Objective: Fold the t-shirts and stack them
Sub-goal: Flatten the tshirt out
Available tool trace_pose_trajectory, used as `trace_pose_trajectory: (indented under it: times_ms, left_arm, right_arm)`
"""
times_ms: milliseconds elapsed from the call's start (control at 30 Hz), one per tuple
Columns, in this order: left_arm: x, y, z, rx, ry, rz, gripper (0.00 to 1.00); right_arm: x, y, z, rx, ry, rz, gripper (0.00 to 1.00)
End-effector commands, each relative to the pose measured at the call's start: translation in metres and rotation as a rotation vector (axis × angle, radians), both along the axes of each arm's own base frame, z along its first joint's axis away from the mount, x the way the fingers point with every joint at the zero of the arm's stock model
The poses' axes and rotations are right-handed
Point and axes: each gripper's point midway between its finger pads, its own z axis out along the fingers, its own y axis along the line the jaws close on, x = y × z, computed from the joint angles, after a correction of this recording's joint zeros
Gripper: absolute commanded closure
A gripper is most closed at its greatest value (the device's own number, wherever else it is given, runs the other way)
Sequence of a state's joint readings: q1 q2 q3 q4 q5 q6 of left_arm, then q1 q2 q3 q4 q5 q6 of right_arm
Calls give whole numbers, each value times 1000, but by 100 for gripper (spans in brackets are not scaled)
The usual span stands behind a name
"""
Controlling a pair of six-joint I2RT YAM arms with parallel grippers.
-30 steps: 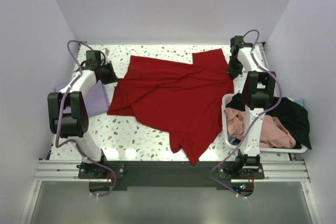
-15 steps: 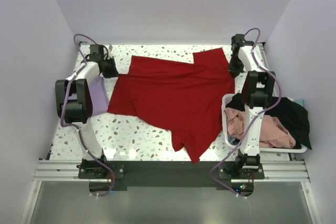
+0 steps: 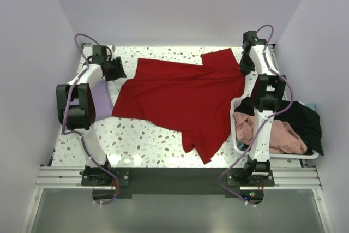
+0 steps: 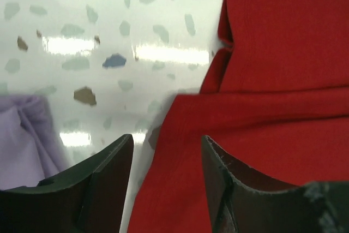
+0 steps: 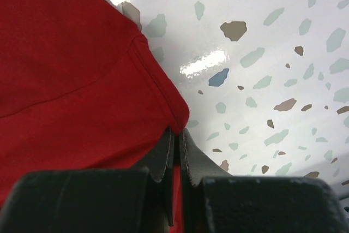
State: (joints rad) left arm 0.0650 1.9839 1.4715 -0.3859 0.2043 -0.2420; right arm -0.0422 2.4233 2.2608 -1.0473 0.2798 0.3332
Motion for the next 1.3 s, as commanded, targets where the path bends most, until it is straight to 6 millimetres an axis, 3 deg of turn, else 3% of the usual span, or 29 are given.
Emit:
trace_pose_trajectory:
  times_ms: [0,33,200,400,600,967,1133,1267]
  left_arm:
    - [-20,6,41,34,-65,17,42]
    - [-36,6,29,35,-27,20,42]
    - [-96,8,11,43,69,74,44]
    - [-142,9,-13,36,157,141,48]
    - [-154,-3,-32,-14,190,149,50]
    - [-150,-1,-52,-6,216,166,51]
    - [-152,-1,-55,33,232,156,59]
    - [-156,-10,-62,31,253,133,78]
  right_arm:
    - [6,-18,19,-39,-44,-47,100]
    - [6,-19,19,-42,-44,-48,100]
    - [10,-30,29,-41,-78,-83,100]
    - [11,-36,36,-39,-96,-91,100]
    - [5,-35,32,-39,-76,-86,100]
    - [-2,-33,31,-33,-65,-76,100]
    - [-2,-32,31,-31,-68,-74,100]
    - [-1,-32,33,-25,-75,-74,100]
